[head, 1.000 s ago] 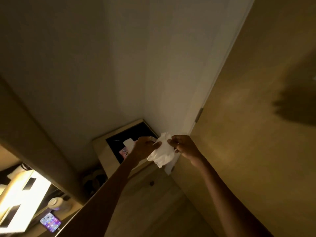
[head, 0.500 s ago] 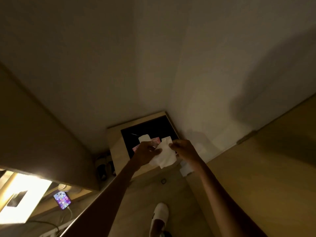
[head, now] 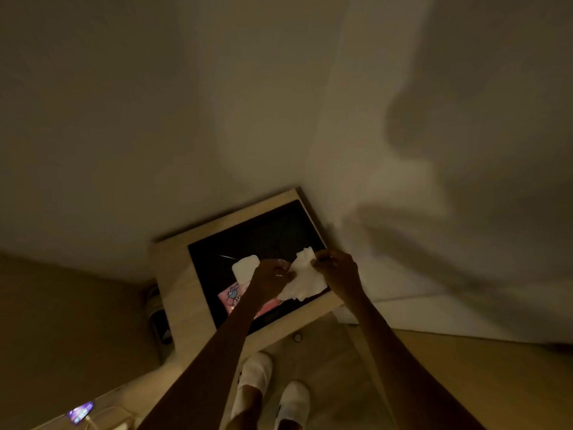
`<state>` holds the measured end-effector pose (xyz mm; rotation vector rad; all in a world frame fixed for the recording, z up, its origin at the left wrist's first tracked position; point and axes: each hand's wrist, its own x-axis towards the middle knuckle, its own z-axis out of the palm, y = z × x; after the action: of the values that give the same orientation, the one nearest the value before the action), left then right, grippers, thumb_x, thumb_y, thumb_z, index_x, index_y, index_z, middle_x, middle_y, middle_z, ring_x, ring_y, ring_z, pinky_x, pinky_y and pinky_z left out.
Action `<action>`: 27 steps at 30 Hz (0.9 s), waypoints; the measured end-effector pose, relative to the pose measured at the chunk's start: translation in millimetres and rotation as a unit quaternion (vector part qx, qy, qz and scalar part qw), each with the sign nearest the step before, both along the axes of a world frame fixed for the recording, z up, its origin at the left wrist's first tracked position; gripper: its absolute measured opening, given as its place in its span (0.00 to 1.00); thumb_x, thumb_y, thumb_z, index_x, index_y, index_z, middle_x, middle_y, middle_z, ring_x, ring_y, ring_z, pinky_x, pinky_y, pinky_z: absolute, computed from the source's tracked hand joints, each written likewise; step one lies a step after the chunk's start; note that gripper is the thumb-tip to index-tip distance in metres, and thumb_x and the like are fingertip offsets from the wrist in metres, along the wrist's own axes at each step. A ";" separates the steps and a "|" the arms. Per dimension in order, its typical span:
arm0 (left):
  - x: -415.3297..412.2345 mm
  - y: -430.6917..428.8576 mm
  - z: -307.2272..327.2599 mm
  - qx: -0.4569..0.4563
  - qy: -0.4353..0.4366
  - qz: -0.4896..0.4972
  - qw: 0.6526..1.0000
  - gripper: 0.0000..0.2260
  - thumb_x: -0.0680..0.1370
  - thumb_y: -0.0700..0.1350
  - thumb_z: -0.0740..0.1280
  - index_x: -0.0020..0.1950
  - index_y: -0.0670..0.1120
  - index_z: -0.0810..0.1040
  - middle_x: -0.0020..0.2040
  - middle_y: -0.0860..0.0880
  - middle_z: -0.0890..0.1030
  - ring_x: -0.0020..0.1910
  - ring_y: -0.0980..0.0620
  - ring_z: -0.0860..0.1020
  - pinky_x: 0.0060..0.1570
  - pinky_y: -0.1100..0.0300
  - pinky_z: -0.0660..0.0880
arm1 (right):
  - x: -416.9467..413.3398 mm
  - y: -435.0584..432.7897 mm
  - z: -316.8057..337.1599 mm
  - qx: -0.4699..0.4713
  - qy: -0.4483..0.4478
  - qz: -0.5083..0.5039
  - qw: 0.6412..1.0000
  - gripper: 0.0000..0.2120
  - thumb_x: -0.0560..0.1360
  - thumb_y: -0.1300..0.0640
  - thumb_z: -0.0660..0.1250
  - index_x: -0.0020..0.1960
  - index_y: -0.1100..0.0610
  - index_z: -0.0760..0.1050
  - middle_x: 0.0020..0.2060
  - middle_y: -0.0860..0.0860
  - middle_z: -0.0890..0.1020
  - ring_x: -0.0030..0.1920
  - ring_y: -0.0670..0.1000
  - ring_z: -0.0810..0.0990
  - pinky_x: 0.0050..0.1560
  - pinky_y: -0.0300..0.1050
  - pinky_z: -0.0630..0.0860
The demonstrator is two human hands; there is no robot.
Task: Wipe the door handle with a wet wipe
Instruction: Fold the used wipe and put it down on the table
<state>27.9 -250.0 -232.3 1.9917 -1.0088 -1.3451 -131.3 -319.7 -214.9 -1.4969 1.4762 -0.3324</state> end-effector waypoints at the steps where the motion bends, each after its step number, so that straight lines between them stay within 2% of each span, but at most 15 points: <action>1: 0.6 -9.9 -13.6 0.006 -0.004 -0.008 1.000 0.11 0.75 0.40 0.69 0.56 0.37 0.79 0.52 0.39 0.81 0.46 0.48 0.79 0.44 0.58 0.74 | 1.1 -8.0 -16.3 -0.006 0.010 -0.006 1.000 0.07 0.73 0.57 0.71 0.51 0.57 0.80 0.43 0.51 0.81 0.44 0.50 0.80 0.44 0.43 0.77; 3: 1.9 -27.7 -39.1 0.016 -0.007 -0.025 1.000 0.12 0.76 0.42 0.69 0.56 0.38 0.79 0.51 0.39 0.82 0.46 0.45 0.80 0.44 0.56 0.75 | 2.3 -20.7 -45.6 -0.009 0.023 -0.007 1.000 0.07 0.73 0.56 0.72 0.51 0.55 0.81 0.43 0.49 0.81 0.44 0.48 0.79 0.41 0.35 0.74; 5: 5.0 -42.5 -63.2 0.026 -0.013 -0.043 0.999 0.12 0.76 0.43 0.69 0.56 0.39 0.79 0.50 0.40 0.82 0.44 0.46 0.80 0.44 0.56 0.76 | 3.8 -30.8 -71.1 -0.016 0.030 -0.012 0.999 0.08 0.73 0.57 0.72 0.51 0.56 0.81 0.42 0.48 0.81 0.43 0.45 0.78 0.39 0.28 0.70; 9: 9.6 -62.6 -95.5 0.027 -0.041 -0.072 0.996 0.09 0.76 0.42 0.68 0.53 0.39 0.81 0.50 0.41 0.83 0.43 0.47 0.80 0.46 0.57 0.77 | 7.7 -44.7 -113.0 -0.017 0.045 -0.012 0.999 0.08 0.73 0.58 0.71 0.52 0.56 0.81 0.44 0.50 0.83 0.44 0.45 0.79 0.40 0.29 0.70; 13: 17.1 -68.4 -114.0 0.037 -0.078 -0.112 0.990 0.08 0.77 0.41 0.66 0.52 0.39 0.82 0.50 0.44 0.83 0.48 0.48 0.82 0.52 0.57 0.78 | 11.2 -53.2 -138.4 -0.024 0.073 0.019 0.997 0.10 0.73 0.59 0.71 0.55 0.57 0.80 0.47 0.53 0.84 0.46 0.47 0.80 0.41 0.32 0.72; 15: 23.2 -66.9 -118.4 0.047 -0.108 -0.121 0.986 0.09 0.77 0.41 0.64 0.49 0.39 0.82 0.46 0.41 0.83 0.42 0.48 0.81 0.42 0.61 0.78 | 10.7 -54.1 -141.1 -0.022 0.100 0.051 0.993 0.13 0.74 0.59 0.71 0.58 0.57 0.78 0.50 0.54 0.83 0.48 0.49 0.81 0.42 0.35 0.75; 16: 25.7 -65.0 -114.6 0.052 -0.122 -0.122 0.984 0.09 0.78 0.40 0.63 0.47 0.38 0.81 0.44 0.40 0.83 0.38 0.49 0.79 0.35 0.65 0.74 | 10.3 -53.3 -139.5 -0.022 0.108 0.058 0.992 0.15 0.74 0.59 0.70 0.60 0.58 0.77 0.52 0.54 0.83 0.50 0.50 0.81 0.44 0.38 0.76; 18: 28.9 -59.4 -99.7 0.055 -0.146 -0.127 0.980 0.09 0.79 0.40 0.62 0.46 0.38 0.80 0.41 0.40 0.82 0.36 0.50 0.78 0.33 0.67 0.68 | 9.6 -49.1 -131.3 -0.021 0.111 0.049 0.992 0.18 0.75 0.58 0.69 0.64 0.58 0.74 0.55 0.56 0.82 0.54 0.52 0.81 0.49 0.41 0.78; 21: 29.0 -40.0 -62.7 0.039 -0.205 -0.138 0.968 0.11 0.81 0.44 0.58 0.55 0.42 0.78 0.51 0.43 0.82 0.47 0.49 0.80 0.43 0.63 0.71 | 7.6 -35.3 -102.6 -0.048 0.124 0.054 0.990 0.21 0.77 0.53 0.66 0.68 0.57 0.70 0.60 0.56 0.79 0.58 0.53 0.78 0.55 0.43 0.75; 23: 29.0 -15.9 -31.0 0.023 -0.225 -0.097 0.969 0.15 0.81 0.50 0.57 0.63 0.45 0.75 0.59 0.46 0.79 0.58 0.50 0.77 0.55 0.60 0.73 | 4.7 -19.5 -71.6 -0.074 0.150 0.093 0.981 0.24 0.79 0.48 0.62 0.71 0.57 0.66 0.64 0.56 0.76 0.64 0.54 0.74 0.60 0.44 0.71; 25: 28.1 13.9 1.6 -0.009 -0.286 -0.081 0.955 0.18 0.81 0.51 0.57 0.67 0.46 0.72 0.67 0.46 0.75 0.69 0.48 0.69 0.68 0.54 0.66 | 0.5 0.3 -34.6 -0.113 0.200 0.153 0.961 0.28 0.79 0.43 0.57 0.74 0.56 0.61 0.69 0.57 0.70 0.69 0.55 0.68 0.66 0.48 0.66; 27: 25.2 44.8 36.3 -0.028 -0.355 -0.104 0.929 0.20 0.81 0.51 0.58 0.70 0.43 0.69 0.70 0.43 0.71 0.74 0.43 0.62 0.73 0.49 0.58 | -5.1 23.7 7.2 -0.154 0.246 0.203 0.935 0.34 0.77 0.36 0.51 0.76 0.55 0.56 0.72 0.57 0.66 0.72 0.57 0.63 0.69 0.49 0.63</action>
<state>53.1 -205.3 -196.0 2.4336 -1.5873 -0.6493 -136.4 -296.0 -207.7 -2.2103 1.4812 0.0774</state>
